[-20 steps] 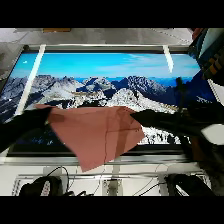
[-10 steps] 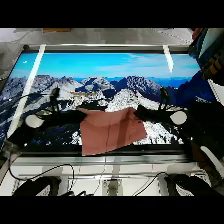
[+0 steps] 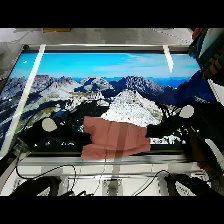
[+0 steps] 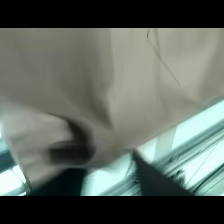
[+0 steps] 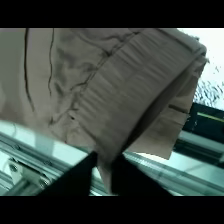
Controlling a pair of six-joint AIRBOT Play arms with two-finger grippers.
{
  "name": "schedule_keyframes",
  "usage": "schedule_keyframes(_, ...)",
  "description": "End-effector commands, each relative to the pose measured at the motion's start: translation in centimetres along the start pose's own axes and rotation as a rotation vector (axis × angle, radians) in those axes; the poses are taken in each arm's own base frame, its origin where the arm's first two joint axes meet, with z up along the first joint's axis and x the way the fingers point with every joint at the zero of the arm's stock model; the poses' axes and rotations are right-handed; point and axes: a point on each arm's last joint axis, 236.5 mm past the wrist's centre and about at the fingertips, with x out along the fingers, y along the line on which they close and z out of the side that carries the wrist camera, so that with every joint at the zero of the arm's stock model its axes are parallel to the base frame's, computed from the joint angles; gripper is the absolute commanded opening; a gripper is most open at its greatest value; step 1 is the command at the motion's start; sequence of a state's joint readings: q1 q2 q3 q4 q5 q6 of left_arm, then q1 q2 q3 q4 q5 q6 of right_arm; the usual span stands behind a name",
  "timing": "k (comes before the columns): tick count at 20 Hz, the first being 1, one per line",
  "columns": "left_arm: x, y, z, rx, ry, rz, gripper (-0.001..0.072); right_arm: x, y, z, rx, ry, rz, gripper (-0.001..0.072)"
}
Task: Fold the clothes and pants, and hang the long-sleeved shirts on hangers.
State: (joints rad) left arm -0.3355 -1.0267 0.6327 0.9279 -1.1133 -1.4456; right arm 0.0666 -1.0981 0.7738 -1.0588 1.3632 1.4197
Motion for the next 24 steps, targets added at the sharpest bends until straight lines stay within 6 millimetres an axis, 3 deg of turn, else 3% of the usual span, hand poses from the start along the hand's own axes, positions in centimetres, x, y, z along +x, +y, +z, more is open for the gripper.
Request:
schedule_keyframes(1,1.1,0.2,-1.3,-0.013,0.034,0.019,0.0669,0.4,-2.0,-1.2,-0.049,0.046,-0.062,0.0631)
schedule_keyframes(4,1.1,0.2,-1.2,-0.013,0.032,0.019,0.0667,0.0,-5.0,1.3,-0.078,-0.055,-0.193,0.0628)
schedule_keyframes(9,1.1,0.2,-1.3,-0.013,0.033,0.018,0.0666,0.1,-7.1,3.5,-0.061,-0.111,-0.238,0.0586)
schedule_keyframes(11,1.1,0.2,-1.3,-0.013,0.033,0.018,0.0666,-2.2,-10.3,4.8,0.025,-0.161,-0.266,0.0545)
schedule_keyframes(13,1.1,0.2,-1.3,-0.014,0.034,0.017,0.0666,-5.3,-13.0,4.2,0.113,-0.170,-0.222,0.0487)
schedule_keyframes(15,1.1,0.2,-1.3,-0.013,0.034,0.018,0.0666,-5.9,-14.0,2.2,0.184,-0.154,-0.094,0.0487)
schedule_keyframes(16,1.1,0.2,-1.3,-0.013,0.033,0.018,0.0666,-5.2,-13.5,1.9,0.234,-0.175,0.006,0.0490)
schedule_keyframes(17,1.1,0.2,-1.3,-0.013,0.033,0.018,0.0666,-4.0,-12.0,1.7,0.266,-0.192,0.130,0.0503)
schedule_keyframes(18,1.1,0.2,-1.3,-0.013,0.033,0.018,0.0666,-2.6,-10.5,1.5,0.259,-0.196,0.221,0.0560)
schedule_keyframes(19,1.1,0.2,-1.3,-0.013,0.034,0.018,0.0666,-1.0,-9.2,1.2,0.259,-0.197,0.287,0.0561)
schedule_keyframes(22,1.1,0.2,-1.3,-0.013,0.033,0.018,0.0666,2.8,-8.4,1.7,0.302,-0.248,0.294,0.0622)
schedule_keyframes(24,1.1,0.2,-1.3,-0.014,0.033,0.018,0.0665,4.3,-7.5,2.2,0.288,-0.263,0.273,0.0622)
